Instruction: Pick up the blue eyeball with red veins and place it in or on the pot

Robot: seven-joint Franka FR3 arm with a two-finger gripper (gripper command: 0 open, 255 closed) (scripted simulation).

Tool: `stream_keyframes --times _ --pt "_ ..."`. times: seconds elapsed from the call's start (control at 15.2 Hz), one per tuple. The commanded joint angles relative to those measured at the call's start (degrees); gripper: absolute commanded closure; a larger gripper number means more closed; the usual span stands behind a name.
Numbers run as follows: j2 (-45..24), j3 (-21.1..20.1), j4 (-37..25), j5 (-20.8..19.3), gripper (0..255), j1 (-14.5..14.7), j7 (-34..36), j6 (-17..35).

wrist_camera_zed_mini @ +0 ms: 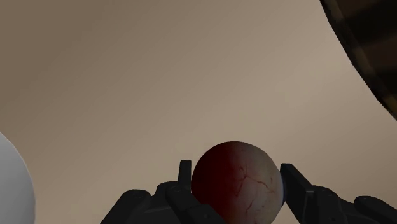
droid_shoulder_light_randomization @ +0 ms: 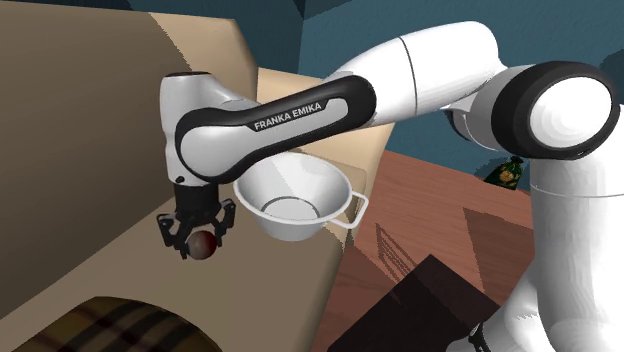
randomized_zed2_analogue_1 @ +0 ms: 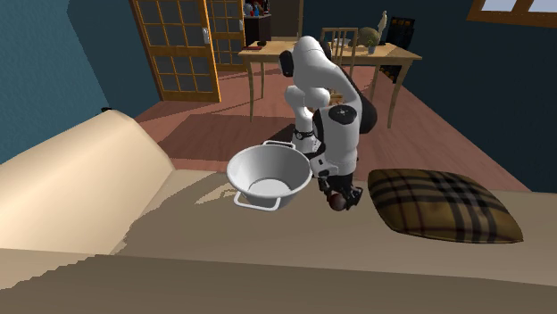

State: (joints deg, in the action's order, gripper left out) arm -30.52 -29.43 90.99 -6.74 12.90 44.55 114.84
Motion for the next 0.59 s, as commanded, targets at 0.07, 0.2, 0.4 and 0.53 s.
stream_keyframes --times 0.07,0.2,0.4,0.53 --pt "0.88 -0.27 -1.11 0.41 255 -0.11 -0.06 -1.92" --pt "1.41 -0.43 -1.92 0.65 255 -0.16 -0.08 -3.20" --pt "2.11 -0.65 -3.24 0.99 255 -0.21 -0.10 -5.16" --pt "2.53 -0.78 -4.21 1.19 255 -0.22 -0.09 -6.49"
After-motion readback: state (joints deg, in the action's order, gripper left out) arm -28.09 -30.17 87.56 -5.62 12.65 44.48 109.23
